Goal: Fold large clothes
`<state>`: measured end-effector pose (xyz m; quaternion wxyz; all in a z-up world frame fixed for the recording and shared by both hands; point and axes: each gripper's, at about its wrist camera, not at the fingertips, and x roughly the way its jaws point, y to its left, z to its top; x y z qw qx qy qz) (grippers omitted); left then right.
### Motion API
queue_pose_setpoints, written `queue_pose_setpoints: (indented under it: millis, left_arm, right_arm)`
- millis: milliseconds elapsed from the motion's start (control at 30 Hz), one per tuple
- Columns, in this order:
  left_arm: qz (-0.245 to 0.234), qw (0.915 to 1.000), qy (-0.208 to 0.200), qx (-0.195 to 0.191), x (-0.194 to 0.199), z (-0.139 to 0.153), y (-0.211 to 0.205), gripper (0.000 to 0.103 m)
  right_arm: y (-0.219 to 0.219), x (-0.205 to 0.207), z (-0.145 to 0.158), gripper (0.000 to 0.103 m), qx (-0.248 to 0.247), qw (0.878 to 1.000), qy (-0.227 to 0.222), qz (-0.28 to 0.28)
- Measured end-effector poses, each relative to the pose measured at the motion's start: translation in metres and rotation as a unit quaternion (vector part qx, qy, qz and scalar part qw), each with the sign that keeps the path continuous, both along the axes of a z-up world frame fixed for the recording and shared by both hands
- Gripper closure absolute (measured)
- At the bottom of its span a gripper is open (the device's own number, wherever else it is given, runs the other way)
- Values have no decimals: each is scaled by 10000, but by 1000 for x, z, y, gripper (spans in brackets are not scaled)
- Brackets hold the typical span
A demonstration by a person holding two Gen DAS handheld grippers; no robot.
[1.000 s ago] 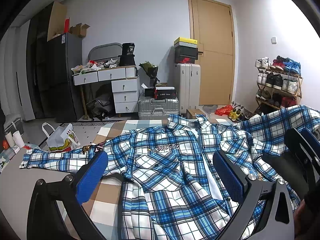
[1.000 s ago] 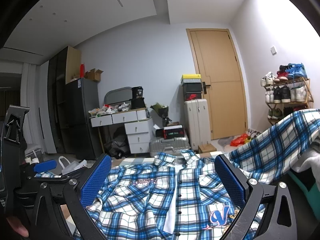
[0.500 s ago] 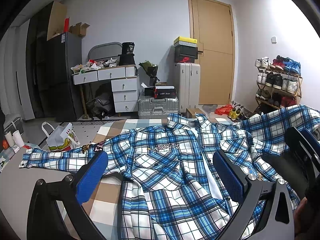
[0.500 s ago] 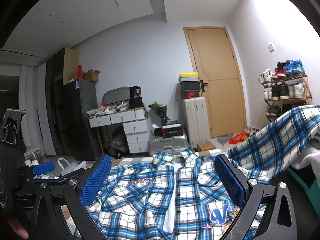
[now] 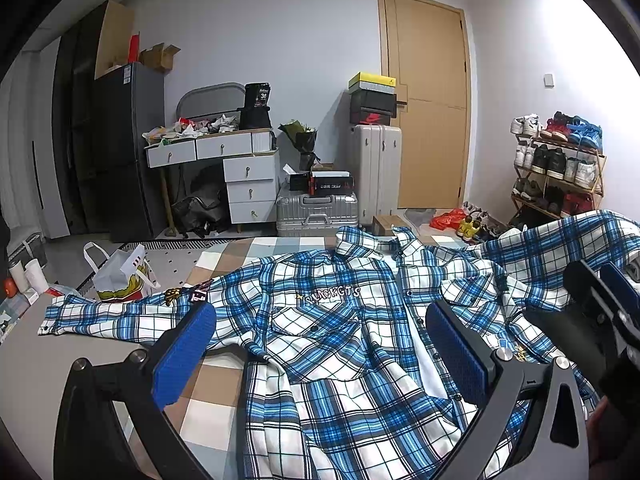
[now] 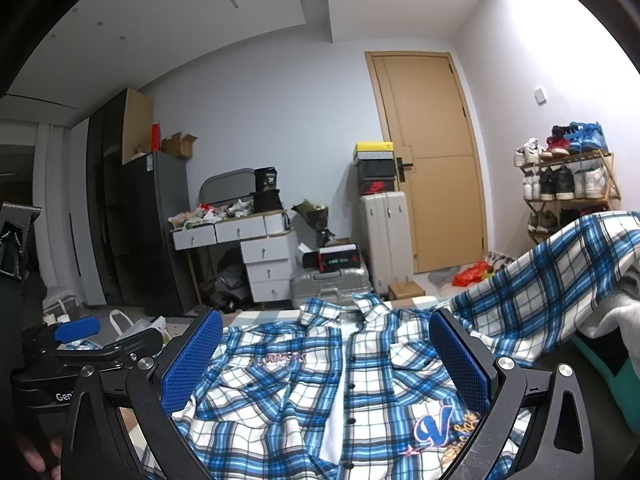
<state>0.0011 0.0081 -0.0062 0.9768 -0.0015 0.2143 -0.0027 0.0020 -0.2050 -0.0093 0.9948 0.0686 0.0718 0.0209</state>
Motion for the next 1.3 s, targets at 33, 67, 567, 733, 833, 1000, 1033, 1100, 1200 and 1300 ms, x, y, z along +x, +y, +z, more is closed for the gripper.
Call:
queue_pose_setpoints:
  millis: [33, 67, 567, 733, 833, 1000, 1033, 1100, 1200, 1300]
  left_arm:
    - [1, 10000, 17, -12, 0, 0, 1, 1]
    - [3, 10000, 38, -20, 1, -1, 1, 1]
    - [-196, 9996, 207, -60, -1, -2, -2, 1]
    - [-224, 9994, 278, -41, 0, -4, -4, 1]
    - [-231, 9993, 307, -38, 1, -5, -5, 1]
    - [-221, 9993, 311, -22, 1, -5, -5, 1]
    - [-217, 9993, 312, -12, 1, -5, -5, 1]
    - [-201, 9993, 328, 15, 2, -7, -5, 1]
    - [-212, 9990, 390, -27, 3, -9, -5, 1]
    - [-216, 9988, 424, -57, 4, -10, -4, 1]
  right_arm:
    - [-3, 1, 0, 0, 27, 10000, 21, -42]
    - [-7, 3, 0, 0, 94, 9999, 63, -89]
    - [-220, -19, 48, 0, 1653, 9638, 902, -1887]
    - [-285, -34, 55, 0, 2285, 9370, 1284, -2310]
    - [-312, -31, 50, 0, 2803, 9214, 1559, -2193]
    - [-346, -16, 41, 7, 3163, 9057, 1793, -2180]
    - [-349, -12, 41, 10, 3129, 9050, 1830, -2227]
    - [-348, -5, 45, 20, 2955, 9042, 1929, -2406]
    - [-352, 8, 48, 61, 2456, 9017, 2212, -2789]
    - [-358, 18, 48, 82, 2186, 9046, 2289, -2855]
